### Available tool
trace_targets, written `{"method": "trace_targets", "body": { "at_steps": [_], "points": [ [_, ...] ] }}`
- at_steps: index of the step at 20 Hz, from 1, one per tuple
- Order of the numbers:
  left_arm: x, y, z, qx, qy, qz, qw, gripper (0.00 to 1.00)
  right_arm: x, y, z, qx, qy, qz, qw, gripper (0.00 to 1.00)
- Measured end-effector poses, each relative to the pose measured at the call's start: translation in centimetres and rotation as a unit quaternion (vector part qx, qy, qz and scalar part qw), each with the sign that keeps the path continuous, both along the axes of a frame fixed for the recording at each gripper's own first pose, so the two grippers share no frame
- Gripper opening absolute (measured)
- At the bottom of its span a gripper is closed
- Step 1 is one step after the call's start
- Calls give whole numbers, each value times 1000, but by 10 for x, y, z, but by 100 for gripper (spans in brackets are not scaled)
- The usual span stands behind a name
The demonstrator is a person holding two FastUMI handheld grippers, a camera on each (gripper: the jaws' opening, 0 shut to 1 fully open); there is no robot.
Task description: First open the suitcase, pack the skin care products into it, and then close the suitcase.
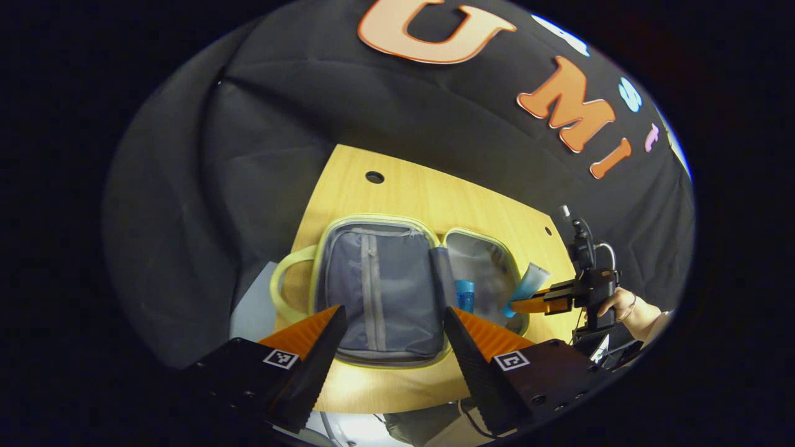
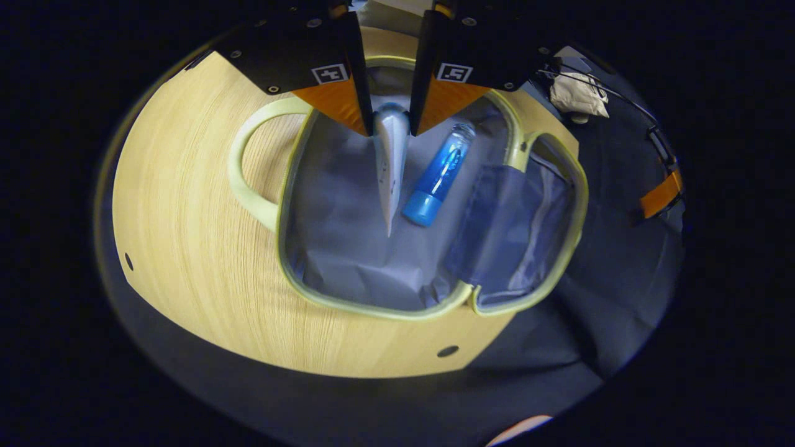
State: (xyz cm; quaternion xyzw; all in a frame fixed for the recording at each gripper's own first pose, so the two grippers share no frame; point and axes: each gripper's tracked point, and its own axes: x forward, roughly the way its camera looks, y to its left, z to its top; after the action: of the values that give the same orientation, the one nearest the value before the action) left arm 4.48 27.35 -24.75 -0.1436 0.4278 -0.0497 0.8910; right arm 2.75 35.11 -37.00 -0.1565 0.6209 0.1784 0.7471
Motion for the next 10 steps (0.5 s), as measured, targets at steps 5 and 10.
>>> {"method": "trace_targets", "body": {
  "at_steps": [5,10],
  "points": [
    [-20,38,-13,-2,13,32,999,98,-1,2,-29,-37,34,-25,998,37],
    [-27,56,-24,-9,25,49,998,98,4,4,-36,-38,32,-37,998,41]
  ]
}}
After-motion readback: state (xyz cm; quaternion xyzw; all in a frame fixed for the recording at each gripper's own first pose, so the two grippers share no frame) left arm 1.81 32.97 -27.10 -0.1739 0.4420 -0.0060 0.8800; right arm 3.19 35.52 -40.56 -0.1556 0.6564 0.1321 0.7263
